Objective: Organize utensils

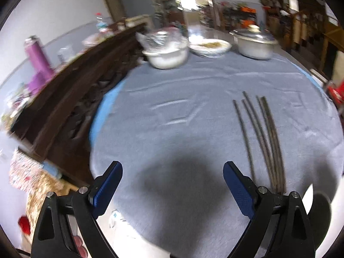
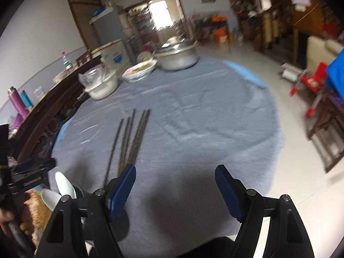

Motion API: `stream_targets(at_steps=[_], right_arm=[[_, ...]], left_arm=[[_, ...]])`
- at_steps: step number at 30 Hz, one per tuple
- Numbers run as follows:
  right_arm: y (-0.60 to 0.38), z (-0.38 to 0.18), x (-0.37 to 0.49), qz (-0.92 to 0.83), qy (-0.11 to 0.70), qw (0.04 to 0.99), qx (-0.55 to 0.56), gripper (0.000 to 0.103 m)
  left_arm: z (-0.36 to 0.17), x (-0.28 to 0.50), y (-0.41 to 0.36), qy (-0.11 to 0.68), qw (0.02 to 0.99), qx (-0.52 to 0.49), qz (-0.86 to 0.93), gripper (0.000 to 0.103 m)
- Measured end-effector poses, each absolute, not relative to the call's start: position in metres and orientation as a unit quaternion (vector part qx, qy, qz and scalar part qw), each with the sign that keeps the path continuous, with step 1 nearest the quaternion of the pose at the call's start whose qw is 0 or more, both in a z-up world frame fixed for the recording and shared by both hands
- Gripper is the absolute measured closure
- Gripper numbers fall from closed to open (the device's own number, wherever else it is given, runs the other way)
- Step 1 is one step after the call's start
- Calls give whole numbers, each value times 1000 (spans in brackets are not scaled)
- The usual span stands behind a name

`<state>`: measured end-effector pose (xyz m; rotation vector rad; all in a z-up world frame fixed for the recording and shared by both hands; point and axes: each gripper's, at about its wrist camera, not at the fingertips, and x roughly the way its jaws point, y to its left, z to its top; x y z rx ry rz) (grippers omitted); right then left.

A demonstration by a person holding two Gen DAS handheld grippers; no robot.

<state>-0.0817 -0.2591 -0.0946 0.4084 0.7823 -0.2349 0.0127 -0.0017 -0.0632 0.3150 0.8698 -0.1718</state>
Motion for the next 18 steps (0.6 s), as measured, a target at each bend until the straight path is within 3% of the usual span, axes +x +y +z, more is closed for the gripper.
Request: stream_targets(at_steps=[6, 10, 13, 15, 18], right_arm=[[-279, -115, -4, -43, 432, 870, 235, 29], [-281, -128, 51, -24, 458, 858, 231, 53], [-286, -136, 88, -7, 462, 853, 242, 61], [-291, -141, 106, 2, 461, 851, 253, 66], [-300, -150, 134, 13, 464, 842, 274, 72]], left_arm=[[-78, 63, -26, 463, 862, 146, -145, 8], [-90, 91, -44, 482, 848, 140, -170, 8], [-96, 108, -56, 489, 841, 128, -193, 9], [-100, 118, -63, 489, 839, 125, -203, 12], [-106, 130, -72, 493, 834, 126, -213, 26]])
